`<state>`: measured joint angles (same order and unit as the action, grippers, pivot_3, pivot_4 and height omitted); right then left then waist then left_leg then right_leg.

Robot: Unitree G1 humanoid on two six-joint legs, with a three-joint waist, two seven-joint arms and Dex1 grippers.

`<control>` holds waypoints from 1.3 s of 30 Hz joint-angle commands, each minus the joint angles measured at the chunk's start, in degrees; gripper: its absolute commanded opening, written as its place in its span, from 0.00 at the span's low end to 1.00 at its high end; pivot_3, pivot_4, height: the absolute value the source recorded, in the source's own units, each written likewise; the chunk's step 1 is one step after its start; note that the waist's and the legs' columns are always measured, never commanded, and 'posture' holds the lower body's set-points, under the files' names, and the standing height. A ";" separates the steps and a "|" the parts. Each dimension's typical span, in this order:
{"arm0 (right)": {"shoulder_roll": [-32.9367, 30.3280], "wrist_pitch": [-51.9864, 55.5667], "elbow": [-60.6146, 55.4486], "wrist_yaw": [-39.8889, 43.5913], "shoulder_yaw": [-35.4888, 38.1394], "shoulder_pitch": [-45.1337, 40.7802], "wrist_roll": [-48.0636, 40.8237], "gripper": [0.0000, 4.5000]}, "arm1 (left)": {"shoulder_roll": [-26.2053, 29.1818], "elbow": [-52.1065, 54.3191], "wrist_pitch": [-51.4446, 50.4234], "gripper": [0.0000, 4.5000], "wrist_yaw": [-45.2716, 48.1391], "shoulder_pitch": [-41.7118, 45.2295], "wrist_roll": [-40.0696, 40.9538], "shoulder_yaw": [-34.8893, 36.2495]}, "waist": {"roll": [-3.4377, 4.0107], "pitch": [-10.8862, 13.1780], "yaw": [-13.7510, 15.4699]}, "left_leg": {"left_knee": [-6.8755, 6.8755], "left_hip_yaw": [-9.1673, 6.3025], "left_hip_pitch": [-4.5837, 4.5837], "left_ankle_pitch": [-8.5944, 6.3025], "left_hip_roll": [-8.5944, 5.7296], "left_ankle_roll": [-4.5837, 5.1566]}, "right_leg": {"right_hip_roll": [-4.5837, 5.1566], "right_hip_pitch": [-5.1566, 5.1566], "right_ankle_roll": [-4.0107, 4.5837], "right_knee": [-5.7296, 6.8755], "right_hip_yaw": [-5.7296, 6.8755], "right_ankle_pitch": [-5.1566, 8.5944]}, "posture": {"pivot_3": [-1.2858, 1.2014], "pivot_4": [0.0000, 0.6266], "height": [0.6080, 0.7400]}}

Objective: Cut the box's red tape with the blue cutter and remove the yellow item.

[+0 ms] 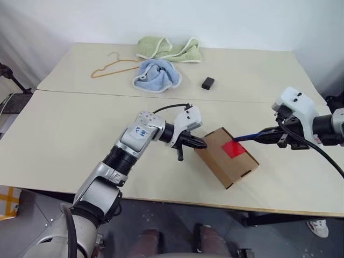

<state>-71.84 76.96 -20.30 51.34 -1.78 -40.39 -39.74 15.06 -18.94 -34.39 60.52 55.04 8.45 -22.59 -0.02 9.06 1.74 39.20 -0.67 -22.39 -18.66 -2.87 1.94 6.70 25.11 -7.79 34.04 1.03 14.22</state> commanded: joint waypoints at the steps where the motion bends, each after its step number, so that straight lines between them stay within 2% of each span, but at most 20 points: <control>1: 0.39 4.82 -1.36 -0.86 -0.63 -1.07 -1.13 0.04 | -0.01 -1.45 -1.65 0.00 -0.97 -0.88 -2.53 -2.05 | 0.00 0.00 0.01 | 0.00 -0.01 0.00 0.00 0.00 0.00 | 0.01 0.00 0.00 0.00 -0.01 0.00 | 0.52 0.24 1.00; 8: 2.78 8.42 -2.34 -2.80 -0.11 -2.20 -2.04 0.04 | 0.15 -2.74 -6.12 0.00 1.35 0.66 -3.22 -5.17 | -0.04 -0.04 -0.12 | -0.01 -0.16 0.14 -0.03 0.02 -0.03 | 0.01 -0.28 0.01 -0.14 -0.13 0.00 | 0.52 0.24 1.00; 14: 3.96 9.21 -2.05 -3.19 -0.72 -3.77 -2.01 0.04 | 0.76 -6.31 -2.57 0.00 4.70 3.77 -6.66 -8.95 | -0.03 -0.06 -0.21 | -0.01 -0.22 0.25 -0.10 0.08 -0.02 | -0.02 -0.46 0.02 -0.20 -0.12 0.01 | 0.52 0.24 1.00; 20: 4.52 10.71 -2.41 -3.17 -1.66 -4.97 -2.43 0.04 | -2.14 -13.48 1.28 0.00 2.12 6.97 -11.60 -11.29 | -0.15 -0.17 -0.05 | -0.01 -0.23 0.33 -0.14 0.10 0.00 | -0.01 -0.56 0.03 -0.22 -0.11 0.02 | 0.52 0.24 1.00; 26: 5.43 12.12 -2.75 -3.76 -1.40 -5.59 -2.63 0.04 | -6.75 -18.43 1.01 0.00 -0.99 9.23 -14.08 -11.07 | -0.38 -0.35 0.42 | -0.01 -0.28 0.41 -0.34 0.04 0.35 | 0.06 -0.69 0.02 -0.24 -0.12 0.00 | 0.52 0.24 1.00; 34: 5.36 14.93 -3.20 -4.04 -1.64 -6.37 -3.40 0.04 | -6.99 -16.10 0.35 0.00 0.39 7.76 -16.24 -12.47 | -0.49 -0.47 0.91 | -0.01 -0.29 0.46 -0.36 0.05 0.32 | 0.32 -0.72 0.02 -0.23 -0.15 0.00 | 0.52 0.24 1.00; 39: 2.31 15.54 -1.45 -4.17 -4.49 -7.36 -6.73 0.04 | -7.18 -14.76 -1.10 0.00 0.42 6.96 -17.35 -12.76 | -0.48 -0.47 1.25 | -0.01 -0.32 0.46 -0.38 0.05 0.31 | 0.42 -0.72 0.04 -0.24 -0.04 0.01 | 0.52 0.24 1.00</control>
<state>-68.80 91.37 -21.56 45.47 -4.30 -47.45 -42.02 7.88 -29.92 -32.43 61.60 65.81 -4.76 -29.86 -0.50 8.59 2.99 39.18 -0.99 -21.93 -19.06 -2.82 2.25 7.12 24.39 -7.74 33.79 1.02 14.23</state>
